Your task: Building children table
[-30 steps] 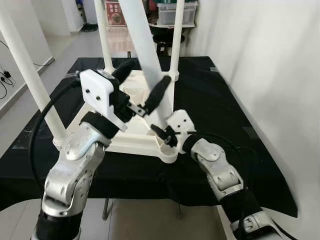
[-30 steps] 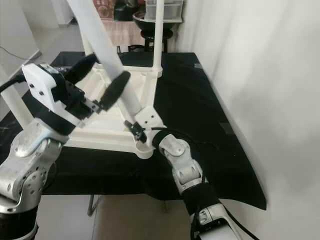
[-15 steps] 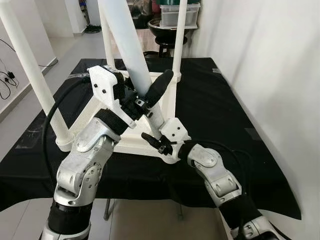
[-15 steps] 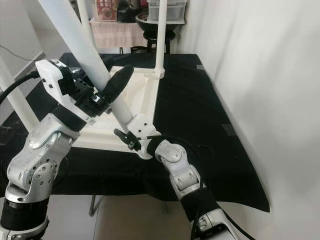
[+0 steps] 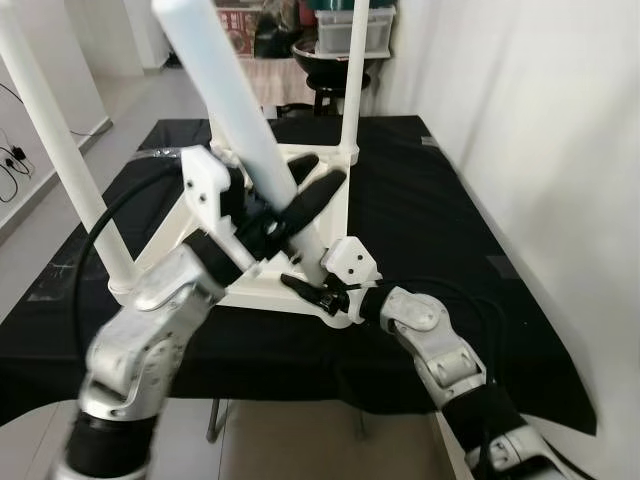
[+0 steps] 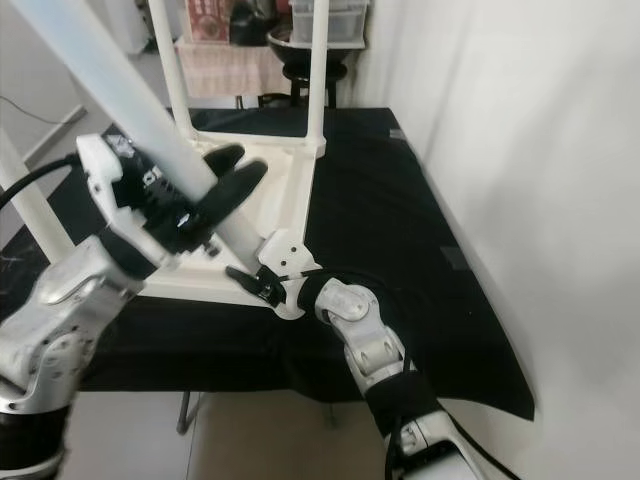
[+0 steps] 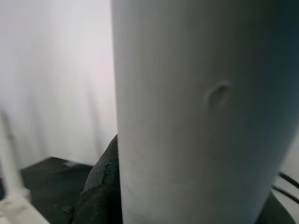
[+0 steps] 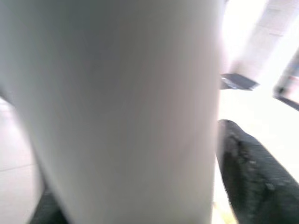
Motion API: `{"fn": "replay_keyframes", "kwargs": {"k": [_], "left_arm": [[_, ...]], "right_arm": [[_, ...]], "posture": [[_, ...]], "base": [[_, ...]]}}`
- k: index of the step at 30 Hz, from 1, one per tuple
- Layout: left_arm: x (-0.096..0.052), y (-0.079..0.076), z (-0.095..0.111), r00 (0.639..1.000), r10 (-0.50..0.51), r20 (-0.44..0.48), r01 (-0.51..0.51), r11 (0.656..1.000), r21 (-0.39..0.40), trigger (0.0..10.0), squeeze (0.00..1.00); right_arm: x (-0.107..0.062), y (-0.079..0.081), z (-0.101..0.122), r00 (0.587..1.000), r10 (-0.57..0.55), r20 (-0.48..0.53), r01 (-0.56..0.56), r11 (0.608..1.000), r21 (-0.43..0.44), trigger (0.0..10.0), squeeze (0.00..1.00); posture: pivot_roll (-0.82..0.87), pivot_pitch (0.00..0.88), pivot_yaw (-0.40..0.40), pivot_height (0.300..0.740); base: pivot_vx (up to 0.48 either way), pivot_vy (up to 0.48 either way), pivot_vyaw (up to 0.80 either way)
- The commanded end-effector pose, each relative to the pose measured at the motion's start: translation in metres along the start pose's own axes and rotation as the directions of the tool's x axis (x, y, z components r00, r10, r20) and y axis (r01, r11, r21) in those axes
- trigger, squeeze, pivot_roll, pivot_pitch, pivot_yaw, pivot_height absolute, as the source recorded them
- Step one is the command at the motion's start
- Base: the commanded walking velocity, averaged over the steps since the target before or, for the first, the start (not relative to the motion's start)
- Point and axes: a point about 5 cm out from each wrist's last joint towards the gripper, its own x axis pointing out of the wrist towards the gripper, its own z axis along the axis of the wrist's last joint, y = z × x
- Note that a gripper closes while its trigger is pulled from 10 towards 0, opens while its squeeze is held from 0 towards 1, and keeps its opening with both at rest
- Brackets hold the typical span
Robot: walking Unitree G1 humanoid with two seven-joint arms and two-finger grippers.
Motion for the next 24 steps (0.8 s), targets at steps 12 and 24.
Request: {"fn": "replay_keyframes", "kwargs": {"k": [12, 24], "left_arm": [[-0.013, -0.030, 0.001, 0.884, -0.467, -0.018, 0.460, 0.878, -0.135, 0.0, 0.00], [-0.015, -0.029, 0.002, 0.878, -0.477, 0.026, 0.475, 0.866, -0.158, 0.0, 0.00]], "right_arm": [[0.009, 0.021, 0.025, 0.931, 0.338, 0.140, -0.336, 0.941, -0.034, 4.5, 0.00], [0.008, 0.026, 0.026, 0.903, 0.385, 0.188, -0.389, 0.921, -0.020, 0.0, 0.00]], "posture": [[-0.08, 0.000, 0.009, 0.740], [-0.08, 0.000, 0.008, 0.740]], "base": [[0.000, 0.000, 0.00], [0.000, 0.000, 0.00]]}}
